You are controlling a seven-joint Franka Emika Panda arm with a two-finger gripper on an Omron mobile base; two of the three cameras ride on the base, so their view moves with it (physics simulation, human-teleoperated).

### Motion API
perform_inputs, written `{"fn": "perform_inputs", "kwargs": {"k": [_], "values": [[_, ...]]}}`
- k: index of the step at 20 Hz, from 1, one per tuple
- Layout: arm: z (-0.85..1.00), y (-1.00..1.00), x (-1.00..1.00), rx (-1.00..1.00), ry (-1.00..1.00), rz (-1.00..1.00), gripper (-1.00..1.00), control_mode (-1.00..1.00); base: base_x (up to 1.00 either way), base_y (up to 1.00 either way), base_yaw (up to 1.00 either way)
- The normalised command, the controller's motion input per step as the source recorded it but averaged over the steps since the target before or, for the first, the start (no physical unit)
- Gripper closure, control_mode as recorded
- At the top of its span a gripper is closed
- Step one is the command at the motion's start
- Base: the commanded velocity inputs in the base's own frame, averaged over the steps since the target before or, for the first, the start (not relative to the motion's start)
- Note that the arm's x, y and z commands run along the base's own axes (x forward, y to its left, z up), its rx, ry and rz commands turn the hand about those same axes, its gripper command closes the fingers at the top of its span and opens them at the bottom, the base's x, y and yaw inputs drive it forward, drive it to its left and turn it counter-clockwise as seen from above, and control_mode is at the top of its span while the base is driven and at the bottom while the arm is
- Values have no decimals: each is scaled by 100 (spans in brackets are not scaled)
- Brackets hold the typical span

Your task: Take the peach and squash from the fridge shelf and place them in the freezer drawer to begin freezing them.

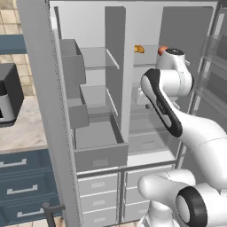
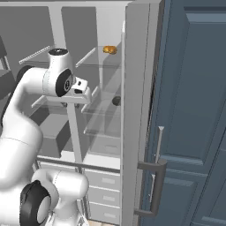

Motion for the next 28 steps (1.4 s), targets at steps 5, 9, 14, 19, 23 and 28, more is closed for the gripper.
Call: {"fn": "perform_inputs", "kwargs": {"k": [5,9,14,19,23,28], "values": [[-2,-23,-16,0,-6,-1,-100,-100,0,0,0],[0,-79,-30,0,0,-7,-100,-100,0,0,0],[4,-72,4,0,0,-8,-100,-100,0,0,0],[2,-56,14,0,-1,-3,-100,-100,0,0,0],[0,-63,2,0,-5,0,-100,-100,0,0,0],[1,-42,-1,0,-7,0,-100,-100,0,0,0]]}}
